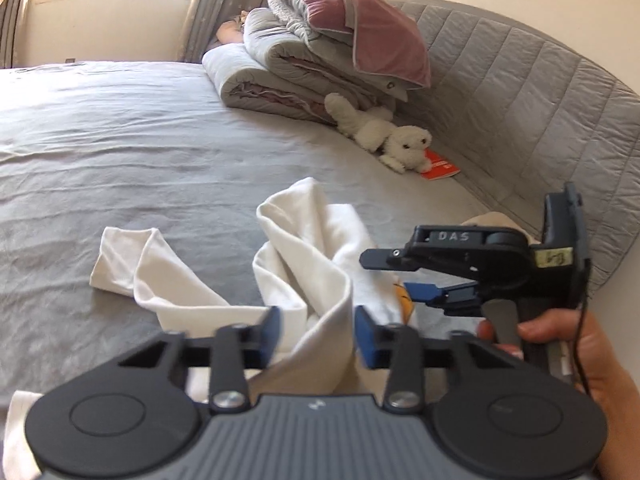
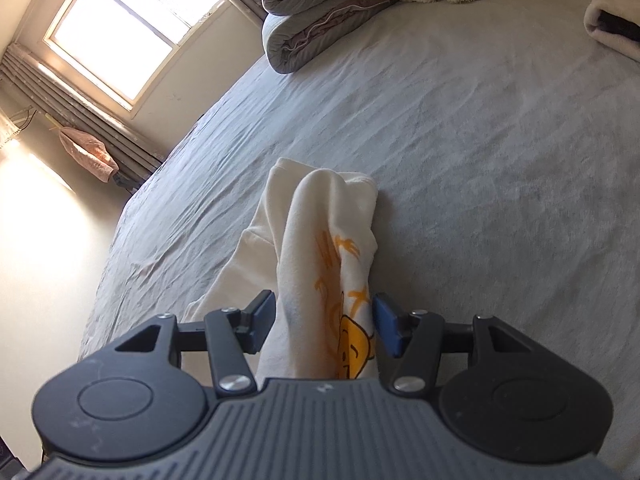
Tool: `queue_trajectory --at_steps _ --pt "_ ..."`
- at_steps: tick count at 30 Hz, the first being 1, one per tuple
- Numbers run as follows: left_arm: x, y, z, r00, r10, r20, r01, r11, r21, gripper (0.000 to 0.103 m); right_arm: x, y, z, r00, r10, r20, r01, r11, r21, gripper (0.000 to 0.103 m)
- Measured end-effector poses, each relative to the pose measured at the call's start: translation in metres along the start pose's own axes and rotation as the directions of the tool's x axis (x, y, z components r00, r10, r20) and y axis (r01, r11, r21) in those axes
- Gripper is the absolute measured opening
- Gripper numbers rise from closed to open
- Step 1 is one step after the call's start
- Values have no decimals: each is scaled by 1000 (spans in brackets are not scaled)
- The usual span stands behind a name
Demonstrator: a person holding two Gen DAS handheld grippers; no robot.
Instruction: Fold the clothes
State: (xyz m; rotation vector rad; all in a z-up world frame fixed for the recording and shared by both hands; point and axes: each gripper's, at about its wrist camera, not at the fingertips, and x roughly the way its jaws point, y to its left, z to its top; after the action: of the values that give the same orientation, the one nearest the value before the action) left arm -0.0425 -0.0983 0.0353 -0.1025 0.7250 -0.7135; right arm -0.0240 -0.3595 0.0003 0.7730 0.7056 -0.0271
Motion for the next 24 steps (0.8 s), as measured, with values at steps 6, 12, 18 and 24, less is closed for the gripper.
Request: queue_trajectory --at_steps 6,12,18,24 --pt "-12 7 4 991 87 98 -87 996 -11 2 1 12 -5 999 -16 31 17 1000 -23 19" --pt "-43 36 17 944 253 214 -243 967 -70 2 -5 34 -8 991 89 100 -87 996 -19 17" --pt "-78 69 28 852 431 297 -415 902 -120 2 -4 75 -18 968 206 140 -193 976 -105 17" --pt "-100 110 31 767 567 300 -537 824 -182 2 20 119 -39 962 249 110 -227 957 -181 17"
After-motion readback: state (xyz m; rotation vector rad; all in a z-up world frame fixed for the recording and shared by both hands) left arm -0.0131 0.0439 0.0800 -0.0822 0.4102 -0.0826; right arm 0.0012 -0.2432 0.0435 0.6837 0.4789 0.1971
